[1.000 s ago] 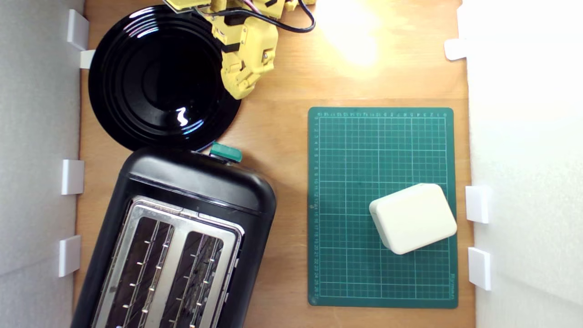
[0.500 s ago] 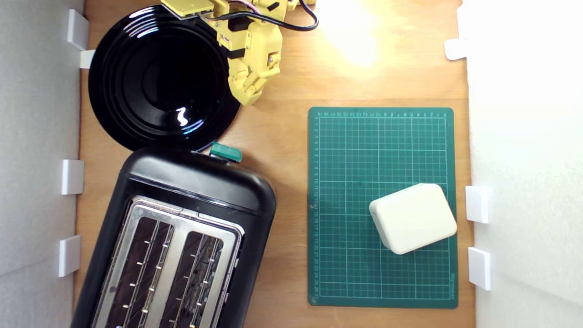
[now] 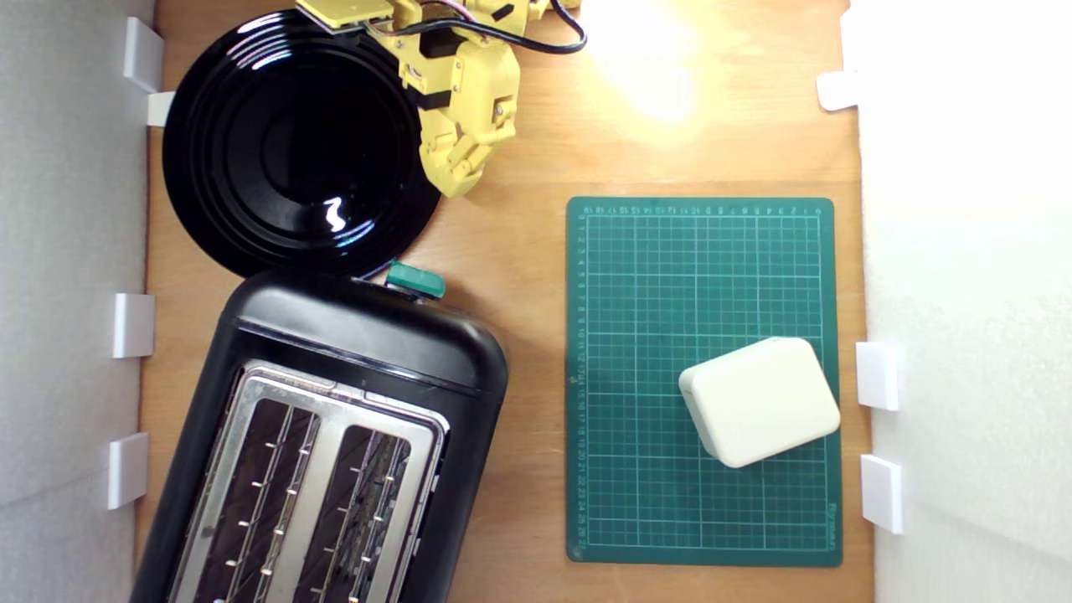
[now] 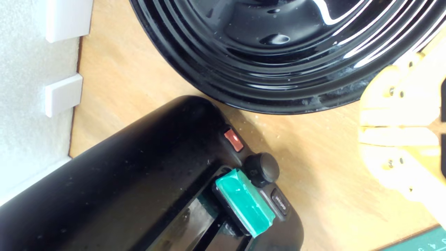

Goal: Start toaster

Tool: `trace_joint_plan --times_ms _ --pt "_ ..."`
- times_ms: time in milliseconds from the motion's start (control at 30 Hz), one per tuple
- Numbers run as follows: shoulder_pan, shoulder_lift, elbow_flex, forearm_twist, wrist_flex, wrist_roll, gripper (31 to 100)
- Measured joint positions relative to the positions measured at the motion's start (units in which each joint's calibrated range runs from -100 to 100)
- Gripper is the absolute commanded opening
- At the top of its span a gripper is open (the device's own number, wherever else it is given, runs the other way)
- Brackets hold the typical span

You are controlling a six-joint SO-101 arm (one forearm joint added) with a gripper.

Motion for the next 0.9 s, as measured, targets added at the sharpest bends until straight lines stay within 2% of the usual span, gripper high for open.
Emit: trace_joint_plan --times_ms 900 --pt "0.0 0.0 0.0 0.3 0.0 0.0 31.3"
